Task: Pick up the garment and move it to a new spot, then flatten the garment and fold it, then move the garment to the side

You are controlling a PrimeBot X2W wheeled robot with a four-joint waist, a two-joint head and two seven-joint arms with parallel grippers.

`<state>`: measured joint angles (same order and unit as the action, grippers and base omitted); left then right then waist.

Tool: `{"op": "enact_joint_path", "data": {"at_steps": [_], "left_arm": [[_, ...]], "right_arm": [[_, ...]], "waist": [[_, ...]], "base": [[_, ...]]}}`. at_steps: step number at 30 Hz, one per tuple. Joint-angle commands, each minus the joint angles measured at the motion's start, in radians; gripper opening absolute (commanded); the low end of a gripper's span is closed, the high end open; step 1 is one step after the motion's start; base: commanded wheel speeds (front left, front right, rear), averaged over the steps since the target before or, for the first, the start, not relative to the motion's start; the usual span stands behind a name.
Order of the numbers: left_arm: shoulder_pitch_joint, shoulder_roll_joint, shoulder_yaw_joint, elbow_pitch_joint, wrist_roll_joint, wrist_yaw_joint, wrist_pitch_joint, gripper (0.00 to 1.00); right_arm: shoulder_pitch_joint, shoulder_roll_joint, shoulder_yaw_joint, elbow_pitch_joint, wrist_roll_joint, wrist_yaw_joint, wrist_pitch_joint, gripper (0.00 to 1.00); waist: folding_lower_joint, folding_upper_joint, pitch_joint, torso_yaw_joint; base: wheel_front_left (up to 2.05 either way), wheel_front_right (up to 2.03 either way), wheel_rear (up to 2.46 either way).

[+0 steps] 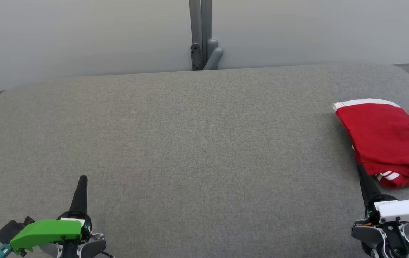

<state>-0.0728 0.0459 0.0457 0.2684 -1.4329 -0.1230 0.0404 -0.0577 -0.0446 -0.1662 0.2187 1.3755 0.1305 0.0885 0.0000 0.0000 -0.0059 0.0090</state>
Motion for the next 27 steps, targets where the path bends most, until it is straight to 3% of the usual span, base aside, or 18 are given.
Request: {"op": "enact_joint_path", "data": {"at_steps": [1, 27], "left_arm": [[-0.025, 0.006, 0.006, -0.007, -0.022, -0.006, 0.006, 0.0], [-0.052, 0.007, 0.02, -0.022, -0.19, -0.01, 0.048, 0.0]], "right_arm": [[-0.016, -0.006, 0.001, -0.001, 0.03, 0.001, 0.009, 0.0], [-0.033, -0.008, 0.004, 0.005, 0.242, 0.0, 0.059, 0.0]], "waist": [[0.0, 0.0, 0.001, -0.001], [0.0, 0.0, 0.009, -0.009]], "base": [[0.0, 0.0, 0.0], [0.0, 0.0, 0.0]]}}
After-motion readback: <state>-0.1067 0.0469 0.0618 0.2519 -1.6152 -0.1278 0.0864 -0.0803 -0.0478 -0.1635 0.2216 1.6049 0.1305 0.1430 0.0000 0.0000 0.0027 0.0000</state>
